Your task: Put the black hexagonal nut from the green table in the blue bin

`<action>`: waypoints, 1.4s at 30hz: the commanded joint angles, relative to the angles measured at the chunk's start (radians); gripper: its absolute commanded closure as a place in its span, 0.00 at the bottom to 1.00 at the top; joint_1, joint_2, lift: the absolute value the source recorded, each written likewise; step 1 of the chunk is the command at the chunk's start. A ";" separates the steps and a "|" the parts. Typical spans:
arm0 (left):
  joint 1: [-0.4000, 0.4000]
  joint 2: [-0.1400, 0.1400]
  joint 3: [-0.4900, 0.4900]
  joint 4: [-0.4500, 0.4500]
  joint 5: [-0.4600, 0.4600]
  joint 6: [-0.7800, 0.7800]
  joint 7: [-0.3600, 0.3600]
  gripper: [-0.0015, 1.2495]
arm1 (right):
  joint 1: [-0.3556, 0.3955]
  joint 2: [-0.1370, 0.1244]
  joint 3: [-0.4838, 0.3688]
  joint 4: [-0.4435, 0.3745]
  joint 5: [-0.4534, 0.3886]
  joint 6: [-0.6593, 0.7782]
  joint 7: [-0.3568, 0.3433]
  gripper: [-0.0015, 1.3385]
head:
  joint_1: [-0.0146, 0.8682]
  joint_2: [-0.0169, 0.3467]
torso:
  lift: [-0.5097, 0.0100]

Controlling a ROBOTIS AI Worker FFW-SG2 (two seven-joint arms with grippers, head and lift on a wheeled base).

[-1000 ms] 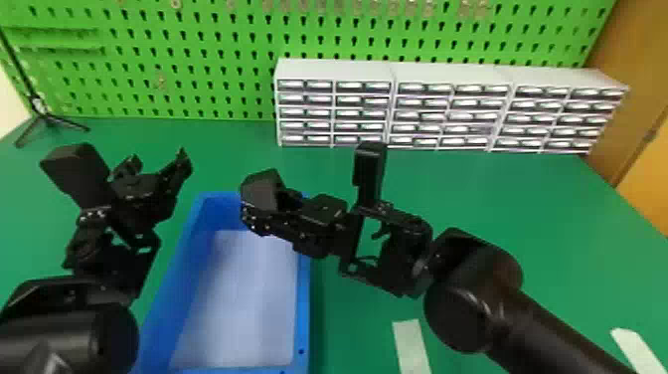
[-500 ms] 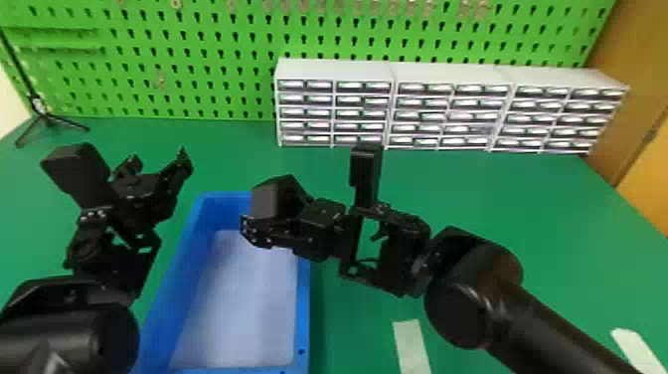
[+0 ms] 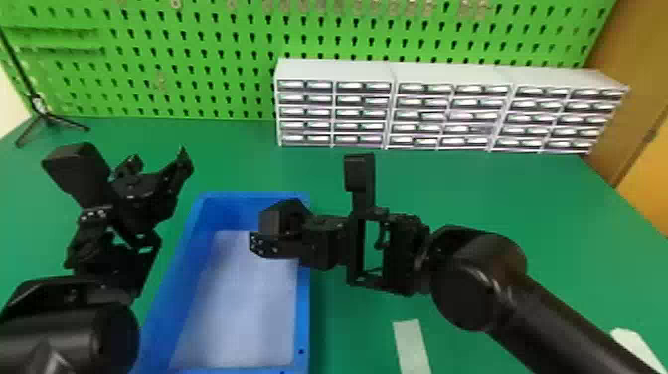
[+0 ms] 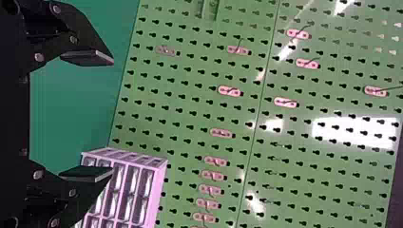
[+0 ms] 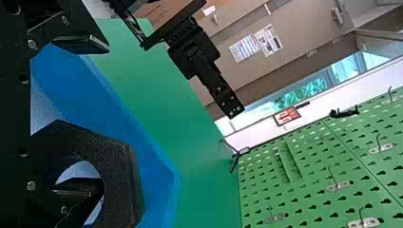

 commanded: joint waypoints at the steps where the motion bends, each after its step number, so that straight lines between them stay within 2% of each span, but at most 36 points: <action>1: 0.000 0.000 0.000 0.000 0.000 0.000 0.000 0.35 | 0.000 0.001 0.002 0.000 0.002 -0.001 0.000 0.22 | 0.80 0.07 | 0.79; 10: -0.001 0.000 0.000 0.000 0.000 0.000 0.000 0.35 | -0.006 0.001 0.000 0.000 0.001 0.024 0.000 0.22 | 0.80 0.07 | 0.79; 13: -0.001 0.000 0.000 0.000 0.000 0.000 0.000 0.35 | -0.011 0.004 -0.009 0.006 -0.024 0.074 -0.023 0.22 | 0.80 0.07 | 0.79; 35: -0.001 0.000 0.005 0.000 0.000 0.000 0.000 0.35 | -0.009 0.012 -0.023 0.009 0.001 0.070 -0.023 0.24 | 0.80 0.07 | 0.79; 42: -0.001 0.000 0.006 0.000 0.000 0.000 0.000 0.35 | 0.009 0.020 -0.055 0.009 0.022 0.062 -0.023 0.24 | 0.80 0.07 | 0.79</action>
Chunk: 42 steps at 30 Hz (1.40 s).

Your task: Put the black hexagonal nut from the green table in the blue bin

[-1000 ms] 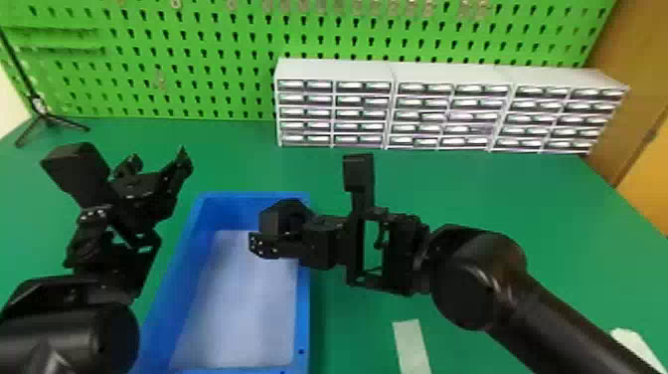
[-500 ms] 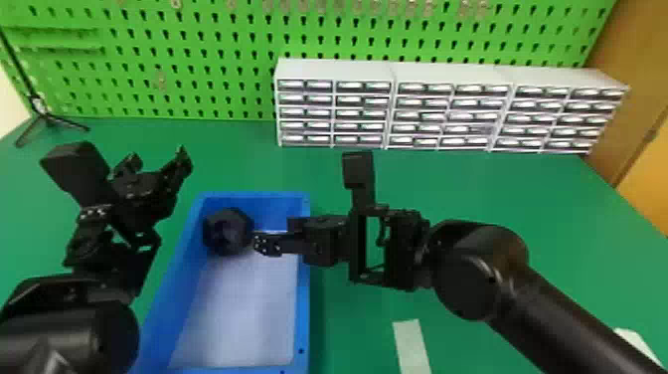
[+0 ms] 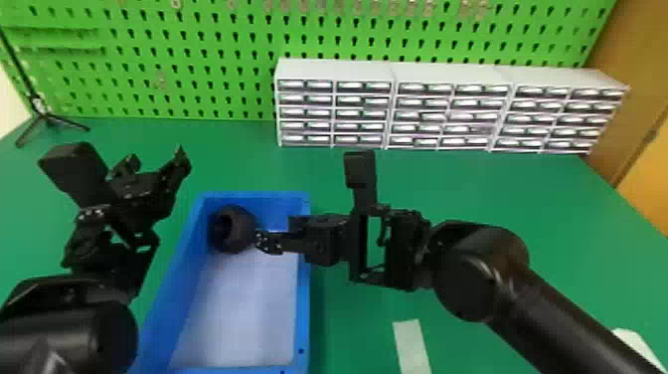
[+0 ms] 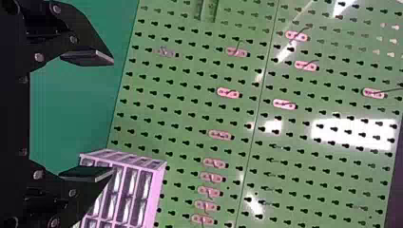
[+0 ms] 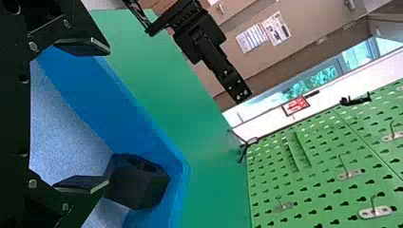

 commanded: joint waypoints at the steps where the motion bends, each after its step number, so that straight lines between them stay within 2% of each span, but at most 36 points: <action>1: 0.000 0.000 0.001 0.000 0.000 0.000 0.000 0.35 | 0.015 0.006 -0.025 0.000 0.017 -0.008 0.000 0.24 | 0.80 0.07 | 0.79; 11: 0.006 0.000 0.005 0.000 0.000 0.000 0.000 0.35 | 0.069 0.026 -0.124 -0.009 0.084 -0.028 0.002 0.24 | 0.80 0.07 | 0.79; 27: 0.011 0.000 0.008 -0.002 0.000 0.000 0.000 0.35 | 0.201 0.092 -0.384 -0.051 0.268 -0.050 0.002 0.24 | 0.80 0.07 | 0.79; 42: 0.011 0.000 0.010 -0.003 0.002 0.000 0.000 0.35 | 0.330 0.150 -0.627 -0.124 0.443 -0.076 0.000 0.24 | 0.80 0.07 | 0.79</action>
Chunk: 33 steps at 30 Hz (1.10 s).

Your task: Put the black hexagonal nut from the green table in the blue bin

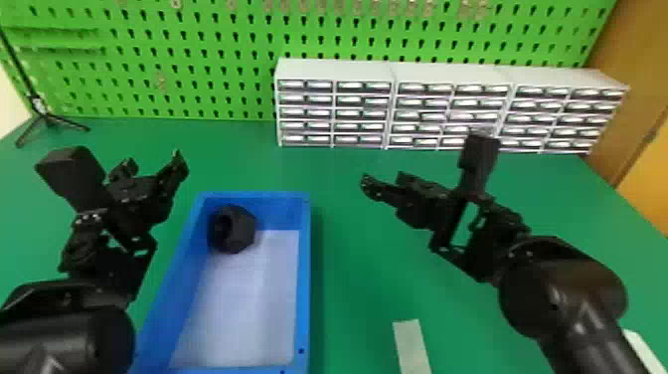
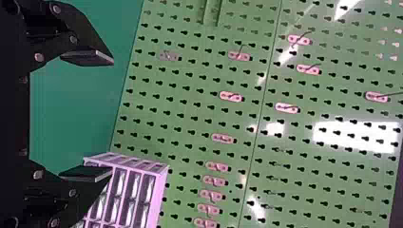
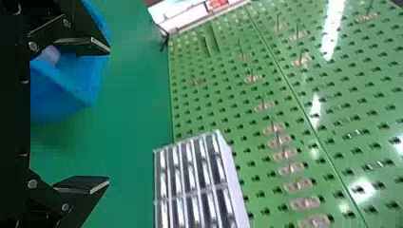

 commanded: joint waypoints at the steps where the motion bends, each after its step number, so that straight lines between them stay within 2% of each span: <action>1: 0.001 0.000 0.001 -0.002 0.000 0.000 0.000 0.35 | 0.040 0.017 -0.075 -0.027 0.054 -0.007 0.000 0.24 | 0.80 0.07 | 0.79; 7: 0.001 0.000 0.003 -0.003 0.002 0.000 0.000 0.35 | 0.081 0.046 -0.161 -0.053 0.117 -0.022 0.000 0.24 | 0.80 0.07 | 0.79; 15: 0.001 0.000 0.001 -0.003 0.006 -0.002 0.000 0.35 | 0.136 0.109 -0.278 -0.058 0.183 -0.052 0.000 0.24 | 0.80 0.07 | 0.79; 22: 0.001 0.000 0.006 -0.009 0.011 -0.002 0.000 0.35 | 0.164 0.123 -0.336 -0.075 0.223 -0.076 0.000 0.24 | 0.80 0.07 | 0.79; 33: 0.003 0.000 0.006 -0.011 0.015 -0.002 0.000 0.35 | 0.179 0.167 -0.450 -0.077 0.264 -0.113 0.000 0.24 | 0.80 0.07 | 0.79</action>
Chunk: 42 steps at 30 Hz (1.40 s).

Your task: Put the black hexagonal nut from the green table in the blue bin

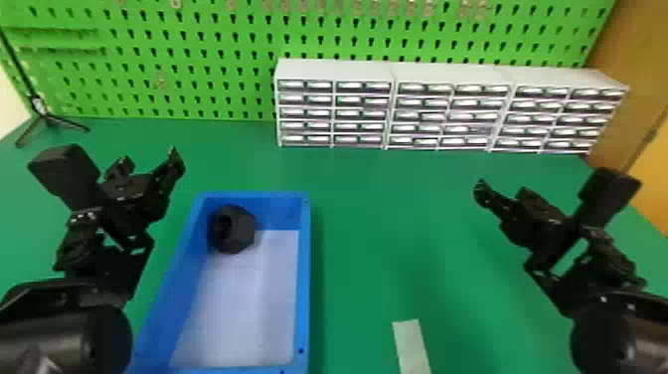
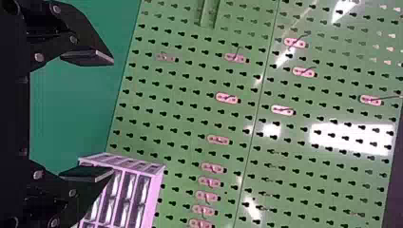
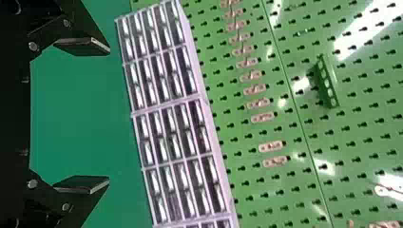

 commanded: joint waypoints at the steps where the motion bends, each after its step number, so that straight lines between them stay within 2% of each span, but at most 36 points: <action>1: 0.003 0.000 -0.003 -0.003 0.012 -0.001 0.000 0.35 | 0.009 0.019 -0.042 0.000 0.006 -0.019 0.000 0.24 | 0.80 0.07 | 0.79; 18: 0.000 0.000 -0.011 -0.020 0.011 -0.003 0.000 0.35 | 0.020 0.023 -0.093 0.001 -0.019 -0.034 0.000 0.24 | 0.80 0.07 | 0.79; 42: -0.018 0.002 -0.002 -0.014 0.001 -0.001 0.000 0.35 | 0.000 0.002 -0.081 0.006 -0.034 -0.031 0.000 0.24 | 0.80 0.07 | 0.79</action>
